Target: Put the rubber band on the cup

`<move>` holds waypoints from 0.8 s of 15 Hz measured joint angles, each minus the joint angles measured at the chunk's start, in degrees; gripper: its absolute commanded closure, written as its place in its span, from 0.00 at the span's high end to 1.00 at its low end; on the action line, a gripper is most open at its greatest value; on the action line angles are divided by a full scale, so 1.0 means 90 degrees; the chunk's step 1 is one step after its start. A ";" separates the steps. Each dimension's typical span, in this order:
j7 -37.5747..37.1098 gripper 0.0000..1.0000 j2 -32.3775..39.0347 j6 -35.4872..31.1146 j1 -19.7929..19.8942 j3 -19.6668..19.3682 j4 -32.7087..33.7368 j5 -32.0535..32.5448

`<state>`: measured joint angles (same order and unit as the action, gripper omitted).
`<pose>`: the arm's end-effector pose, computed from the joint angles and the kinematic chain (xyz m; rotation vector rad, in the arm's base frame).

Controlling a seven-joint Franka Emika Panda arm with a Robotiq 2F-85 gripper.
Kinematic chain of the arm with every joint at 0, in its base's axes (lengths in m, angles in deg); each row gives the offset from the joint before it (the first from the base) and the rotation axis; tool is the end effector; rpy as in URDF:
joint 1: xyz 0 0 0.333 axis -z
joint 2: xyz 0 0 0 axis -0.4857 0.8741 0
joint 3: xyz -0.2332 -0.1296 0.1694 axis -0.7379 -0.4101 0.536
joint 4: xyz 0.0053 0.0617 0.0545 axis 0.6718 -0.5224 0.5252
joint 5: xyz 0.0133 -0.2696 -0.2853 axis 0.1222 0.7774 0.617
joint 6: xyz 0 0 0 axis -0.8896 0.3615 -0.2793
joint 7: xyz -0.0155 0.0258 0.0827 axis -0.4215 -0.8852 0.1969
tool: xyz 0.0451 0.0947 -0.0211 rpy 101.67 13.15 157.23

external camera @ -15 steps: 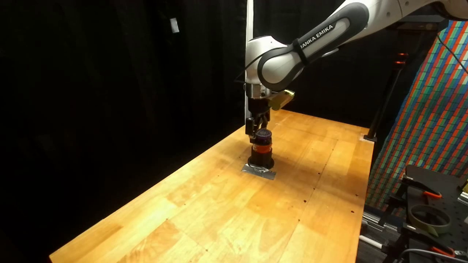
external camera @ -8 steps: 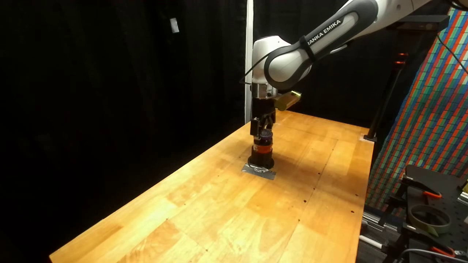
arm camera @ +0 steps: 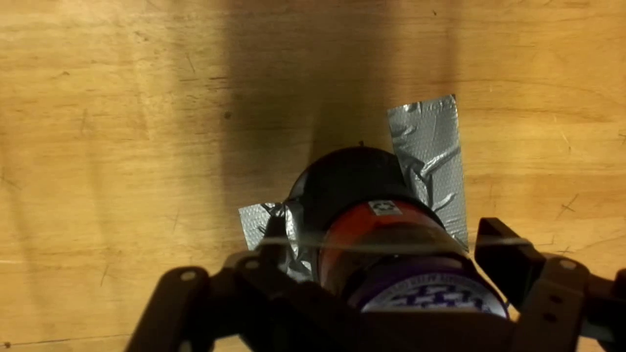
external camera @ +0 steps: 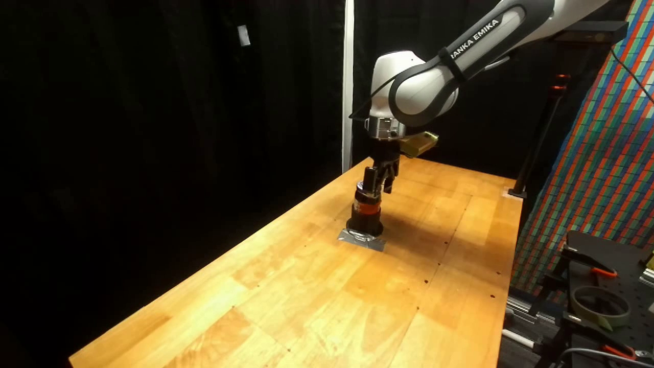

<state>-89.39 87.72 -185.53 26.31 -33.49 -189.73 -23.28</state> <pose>0.6437 0.0842 0.2487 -3.0701 -0.0809 0.0245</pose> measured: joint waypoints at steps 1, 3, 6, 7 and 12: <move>0.0024 1.00 -0.0056 -0.0107 0.0007 0.0000 -0.0140 -0.0050; 0.0047 0.75 -0.0154 -0.0382 0.0019 0.0001 -0.0421 -0.0149; 0.0048 0.51 -0.0334 -0.0939 0.0032 0.0001 -0.0882 -0.0193; 0.0048 0.42 -0.0407 -0.1142 0.0034 0.0001 -0.1050 -0.0195; -0.0004 0.06 -0.0806 -0.2542 0.0030 0.0001 -0.2046 -0.0196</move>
<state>-89.43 80.47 -208.40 26.58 -33.49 -208.14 -25.04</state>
